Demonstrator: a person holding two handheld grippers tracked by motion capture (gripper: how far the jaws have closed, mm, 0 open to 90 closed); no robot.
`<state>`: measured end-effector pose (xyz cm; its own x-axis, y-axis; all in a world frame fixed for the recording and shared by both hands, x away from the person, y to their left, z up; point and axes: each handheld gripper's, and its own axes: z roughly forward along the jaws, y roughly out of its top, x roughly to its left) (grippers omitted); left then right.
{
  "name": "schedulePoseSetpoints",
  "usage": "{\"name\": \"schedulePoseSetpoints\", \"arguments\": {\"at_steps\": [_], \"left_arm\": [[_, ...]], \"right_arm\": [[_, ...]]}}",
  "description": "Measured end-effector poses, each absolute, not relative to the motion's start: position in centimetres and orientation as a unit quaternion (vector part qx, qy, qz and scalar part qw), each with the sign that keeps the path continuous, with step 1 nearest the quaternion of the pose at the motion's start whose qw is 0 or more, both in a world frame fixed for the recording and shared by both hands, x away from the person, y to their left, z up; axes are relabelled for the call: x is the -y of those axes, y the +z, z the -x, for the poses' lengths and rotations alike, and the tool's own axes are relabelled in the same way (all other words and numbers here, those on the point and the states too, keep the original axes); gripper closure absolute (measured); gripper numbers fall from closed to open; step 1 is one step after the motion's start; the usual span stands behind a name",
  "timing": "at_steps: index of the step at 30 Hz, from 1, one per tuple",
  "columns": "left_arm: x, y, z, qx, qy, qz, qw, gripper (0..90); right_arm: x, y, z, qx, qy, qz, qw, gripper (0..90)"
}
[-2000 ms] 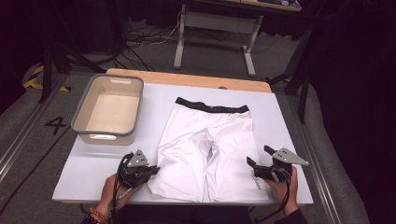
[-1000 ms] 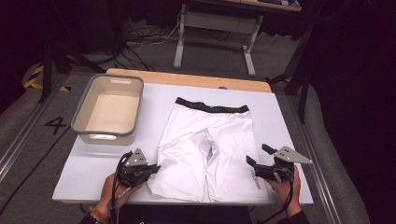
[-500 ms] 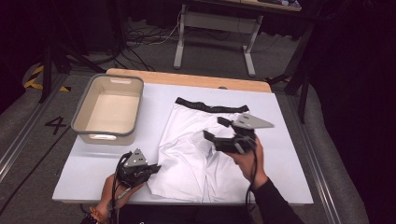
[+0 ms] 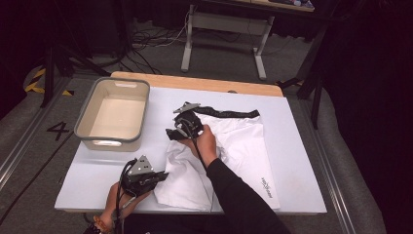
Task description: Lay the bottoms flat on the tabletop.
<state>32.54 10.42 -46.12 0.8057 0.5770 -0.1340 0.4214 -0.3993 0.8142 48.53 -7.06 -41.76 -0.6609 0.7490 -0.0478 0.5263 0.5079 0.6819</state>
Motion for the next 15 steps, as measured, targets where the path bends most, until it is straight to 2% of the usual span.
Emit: {"name": "schedulePoseSetpoints", "arguments": {"at_steps": [3, 6, 10, 13, 15], "left_arm": [[-10.5, -46.1, -32.5, -0.299, 0.085, -0.832, 0.459, 89.0], [-10.4, -46.1, -32.5, -0.298, 0.088, -0.833, 0.457, 88.9], [-10.2, -46.2, -32.6, -0.296, 0.087, -0.837, 0.452, 88.9], [-10.1, -46.2, -32.6, -0.294, 0.09, -0.838, 0.451, 88.8], [-10.2, -46.1, -32.6, -0.293, 0.094, -0.839, 0.45, 88.8]], "right_arm": [[6.9, -43.3, -49.8, -0.851, 0.304, -0.399, 0.154, 35.3], [6.8, -44.5, -50.5, -0.851, 0.281, -0.416, 0.154, 44.4], [6.7, -44.4, -50.4, -0.846, 0.277, -0.424, 0.167, 63.6], [6.5, -44.3, -50.3, -0.848, 0.27, -0.422, 0.174, 83.2], [6.4, -44.2, -50.2, -0.852, 0.257, -0.416, 0.188, 87.8]]}}
